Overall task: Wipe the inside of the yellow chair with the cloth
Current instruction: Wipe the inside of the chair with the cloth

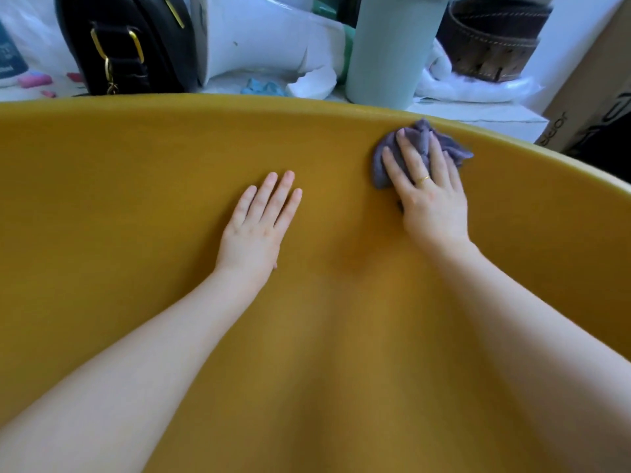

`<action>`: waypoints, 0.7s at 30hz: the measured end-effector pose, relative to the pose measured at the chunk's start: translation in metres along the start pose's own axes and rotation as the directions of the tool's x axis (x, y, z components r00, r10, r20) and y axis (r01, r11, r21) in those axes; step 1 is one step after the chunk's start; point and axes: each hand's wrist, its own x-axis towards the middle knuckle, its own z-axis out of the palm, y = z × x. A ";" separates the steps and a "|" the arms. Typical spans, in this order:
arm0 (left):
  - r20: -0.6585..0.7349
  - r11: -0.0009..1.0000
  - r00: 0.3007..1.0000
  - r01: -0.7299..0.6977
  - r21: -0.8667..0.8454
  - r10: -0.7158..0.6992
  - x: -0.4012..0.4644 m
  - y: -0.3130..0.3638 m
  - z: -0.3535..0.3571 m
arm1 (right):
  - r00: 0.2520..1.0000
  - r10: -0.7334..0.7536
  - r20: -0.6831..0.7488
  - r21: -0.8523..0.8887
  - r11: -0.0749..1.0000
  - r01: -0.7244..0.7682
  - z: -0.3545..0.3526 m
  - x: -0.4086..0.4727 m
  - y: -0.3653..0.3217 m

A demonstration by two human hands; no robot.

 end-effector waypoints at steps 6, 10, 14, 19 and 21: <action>0.005 0.996 1.000 0.005 -0.091 -0.004 0.005 0.011 0.002 | 0.995 0.054 -0.080 0.175 0.984 -0.039 0.029 -0.023 -0.042; -0.019 0.985 0.999 0.033 -0.166 -0.037 0.006 0.018 0.001 | 0.976 -0.191 0.108 0.291 0.944 0.153 0.045 -0.085 -0.091; 0.013 0.983 0.998 0.059 -0.174 -0.058 0.004 0.023 -0.002 | 0.927 -0.345 0.145 0.197 0.929 0.314 0.025 -0.064 -0.047; 0.069 0.992 0.997 0.043 -0.122 -0.035 0.005 0.018 -0.001 | 0.994 -0.098 -0.040 -0.080 0.992 0.094 0.005 -0.024 0.039; 0.065 0.991 0.998 0.033 -0.130 -0.025 0.006 0.016 0.000 | 0.990 0.091 -0.111 -0.052 0.994 -0.097 0.012 -0.023 0.027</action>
